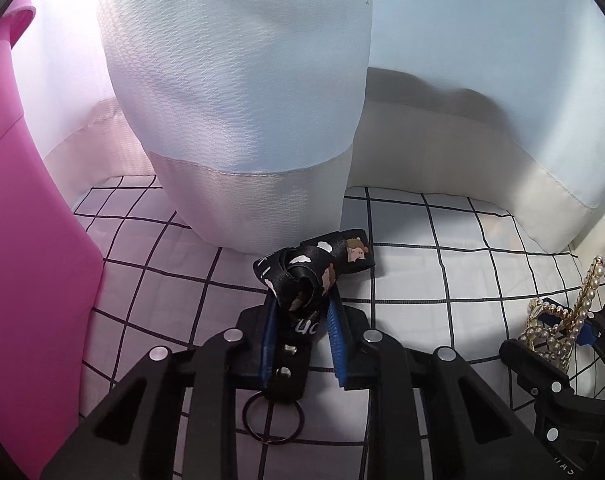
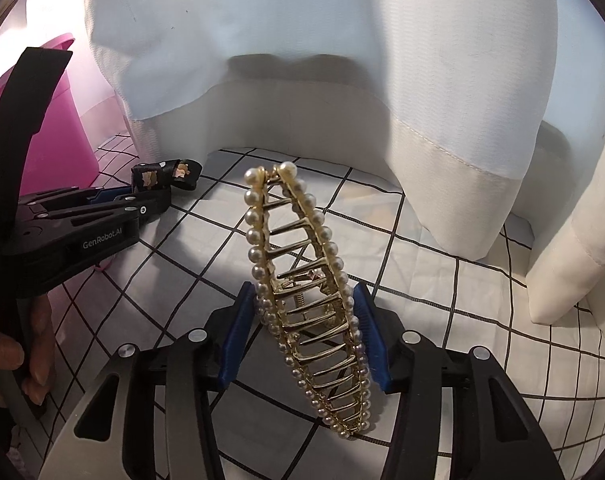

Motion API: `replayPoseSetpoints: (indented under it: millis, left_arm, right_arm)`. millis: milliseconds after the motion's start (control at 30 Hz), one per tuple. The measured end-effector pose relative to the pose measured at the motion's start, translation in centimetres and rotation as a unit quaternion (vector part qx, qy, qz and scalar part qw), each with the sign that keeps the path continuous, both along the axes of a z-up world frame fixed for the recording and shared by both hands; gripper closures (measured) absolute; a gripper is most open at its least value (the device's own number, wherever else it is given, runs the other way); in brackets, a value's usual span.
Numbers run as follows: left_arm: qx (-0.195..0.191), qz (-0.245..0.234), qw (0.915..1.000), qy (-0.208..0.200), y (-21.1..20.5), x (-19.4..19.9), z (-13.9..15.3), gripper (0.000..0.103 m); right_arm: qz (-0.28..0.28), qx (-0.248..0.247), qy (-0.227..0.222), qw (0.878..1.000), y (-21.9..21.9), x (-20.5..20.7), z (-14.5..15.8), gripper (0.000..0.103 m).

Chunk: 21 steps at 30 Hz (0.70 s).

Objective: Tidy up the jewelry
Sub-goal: 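Grasp the black leather bracelet with the left gripper while the right grasps the pearl claw clip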

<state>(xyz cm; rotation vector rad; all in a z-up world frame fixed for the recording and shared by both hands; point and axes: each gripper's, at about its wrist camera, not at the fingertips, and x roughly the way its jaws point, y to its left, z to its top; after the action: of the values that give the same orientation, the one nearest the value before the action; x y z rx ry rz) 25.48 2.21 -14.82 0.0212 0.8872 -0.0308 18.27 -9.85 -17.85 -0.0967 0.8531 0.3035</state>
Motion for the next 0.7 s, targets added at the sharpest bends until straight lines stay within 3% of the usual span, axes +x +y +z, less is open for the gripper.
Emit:
replayPoseSetpoints:
  millis: [233,567,700]
  left_arm:
    - [-0.001,0.005,0.9998,-0.021,0.0,-3.4,1.1,0.085]
    - [-0.006,0.005,0.9999,-0.015,0.2,-8.8,3.3,0.085]
    - [-0.007,0.007,0.9998,-0.015,-0.2,-8.8,4.9,0.085]
  right_arm:
    - [-0.007,0.022,0.005,1.0,-1.9,-0.6,0.3,0.06]
    - [-0.012,0.057,0.011,0.998,-4.7,-2.6,1.2,0.06]
    - [-0.006,0.059,-0.001,0.998,-5.6,-3.9,2.6,0.06]
